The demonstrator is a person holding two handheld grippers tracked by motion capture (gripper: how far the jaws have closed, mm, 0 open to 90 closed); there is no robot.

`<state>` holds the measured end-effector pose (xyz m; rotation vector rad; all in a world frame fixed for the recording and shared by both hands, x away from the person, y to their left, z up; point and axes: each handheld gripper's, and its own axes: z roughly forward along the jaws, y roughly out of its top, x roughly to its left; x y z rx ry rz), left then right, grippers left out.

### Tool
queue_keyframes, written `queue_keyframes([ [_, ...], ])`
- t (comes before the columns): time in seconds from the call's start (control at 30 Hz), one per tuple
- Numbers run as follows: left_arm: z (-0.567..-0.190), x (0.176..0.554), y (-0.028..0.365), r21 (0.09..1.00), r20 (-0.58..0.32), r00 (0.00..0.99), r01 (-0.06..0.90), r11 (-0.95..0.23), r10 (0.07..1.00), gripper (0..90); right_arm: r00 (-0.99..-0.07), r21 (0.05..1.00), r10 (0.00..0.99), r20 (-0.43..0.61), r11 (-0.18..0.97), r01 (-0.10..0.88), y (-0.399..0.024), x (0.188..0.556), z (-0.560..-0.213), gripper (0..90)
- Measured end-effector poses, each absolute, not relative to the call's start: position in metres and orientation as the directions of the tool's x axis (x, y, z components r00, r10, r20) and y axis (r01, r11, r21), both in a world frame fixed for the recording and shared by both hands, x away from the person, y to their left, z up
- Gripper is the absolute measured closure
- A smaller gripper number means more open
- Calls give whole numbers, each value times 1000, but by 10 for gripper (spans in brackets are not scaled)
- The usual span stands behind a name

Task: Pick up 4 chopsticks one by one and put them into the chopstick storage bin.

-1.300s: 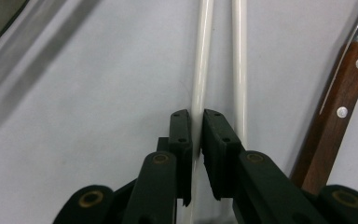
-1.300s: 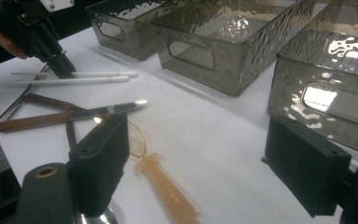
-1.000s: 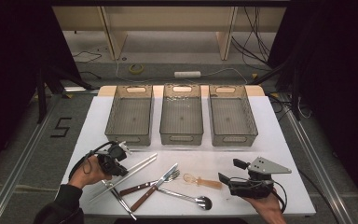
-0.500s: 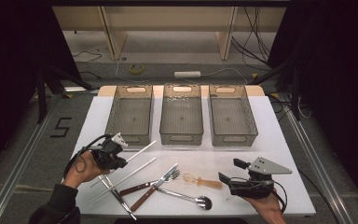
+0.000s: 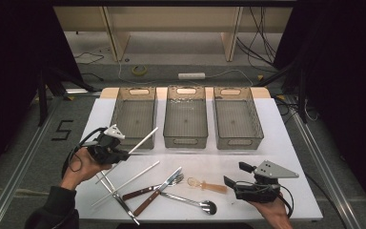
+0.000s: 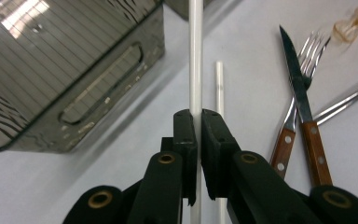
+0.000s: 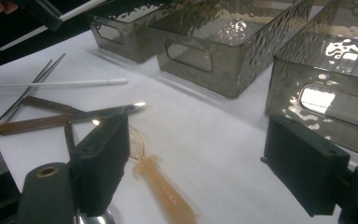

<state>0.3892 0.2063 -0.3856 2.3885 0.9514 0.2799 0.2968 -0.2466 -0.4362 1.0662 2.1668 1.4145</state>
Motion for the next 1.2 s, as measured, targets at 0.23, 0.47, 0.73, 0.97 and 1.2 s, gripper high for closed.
queue_keyframes([
  [0.23, -375, 406, 214, 618, -14, 674, 587, -523, 739, 847, -656, 887, 746, 114, 221, 405, -247, 297, -437, 234],
  [0.47, -373, 423, 218, 653, -26, 630, 599, -464, 776, 847, -654, 887, 747, 116, 218, 406, -248, 297, -437, 234],
  [0.73, -370, 440, 219, 677, -15, 596, 597, -431, 803, 847, -655, 888, 747, 116, 218, 406, -248, 297, -437, 233],
  [0.97, -357, 457, 220, 704, 3, 562, 587, -401, 827, 847, -656, 888, 746, 117, 218, 405, -248, 297, -437, 233],
  [1.2, -351, 471, 218, 715, 4, 550, 582, -387, 835, 847, -656, 886, 746, 119, 219, 409, -248, 297, -438, 233],
])
